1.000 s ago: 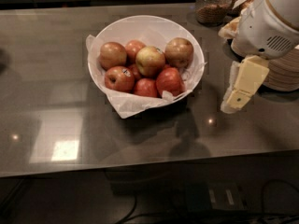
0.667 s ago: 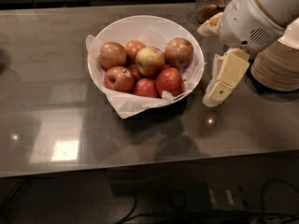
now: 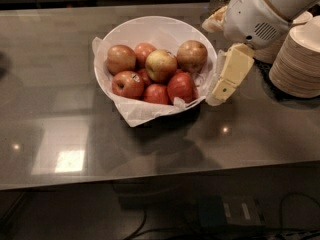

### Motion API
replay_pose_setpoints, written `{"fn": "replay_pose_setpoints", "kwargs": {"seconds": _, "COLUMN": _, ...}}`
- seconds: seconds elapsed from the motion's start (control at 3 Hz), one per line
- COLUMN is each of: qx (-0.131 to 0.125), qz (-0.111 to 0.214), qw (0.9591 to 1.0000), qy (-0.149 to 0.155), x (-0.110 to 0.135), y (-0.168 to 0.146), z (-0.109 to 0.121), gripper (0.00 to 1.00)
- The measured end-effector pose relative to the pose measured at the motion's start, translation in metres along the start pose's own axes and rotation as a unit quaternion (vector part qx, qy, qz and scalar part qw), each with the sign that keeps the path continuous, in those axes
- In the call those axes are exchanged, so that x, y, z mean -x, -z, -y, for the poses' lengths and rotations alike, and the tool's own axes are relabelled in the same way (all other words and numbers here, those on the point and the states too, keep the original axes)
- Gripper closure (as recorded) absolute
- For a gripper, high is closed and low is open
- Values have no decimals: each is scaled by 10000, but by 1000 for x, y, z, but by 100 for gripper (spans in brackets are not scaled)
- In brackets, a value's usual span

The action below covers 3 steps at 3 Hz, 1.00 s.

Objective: Pick apple from white bowl

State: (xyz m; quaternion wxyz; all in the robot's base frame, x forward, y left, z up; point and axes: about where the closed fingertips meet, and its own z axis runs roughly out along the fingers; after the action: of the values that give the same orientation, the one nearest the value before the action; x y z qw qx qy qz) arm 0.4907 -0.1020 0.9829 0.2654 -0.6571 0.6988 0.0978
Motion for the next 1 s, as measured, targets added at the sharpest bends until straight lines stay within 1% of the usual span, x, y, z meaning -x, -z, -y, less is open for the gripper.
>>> {"fn": "replay_pose_setpoints", "kwargs": {"seconds": 0.33, "qx": 20, "qz": 82, "qw": 10000, "qy": 38, "x": 16, "y": -11, "z": 11, "gripper": 0}}
{"fn": "replay_pose_setpoints", "kwargs": {"seconds": 0.67, "qx": 56, "qz": 121, "qw": 9999, "qy": 24, "x": 30, "y": -23, "z": 19, "gripper": 5}}
{"fn": "replay_pose_setpoints", "kwargs": {"seconds": 1.0, "qx": 72, "qz": 133, "qw": 9999, "qy": -15, "x": 33, "y": -35, "z": 26, "gripper": 7}}
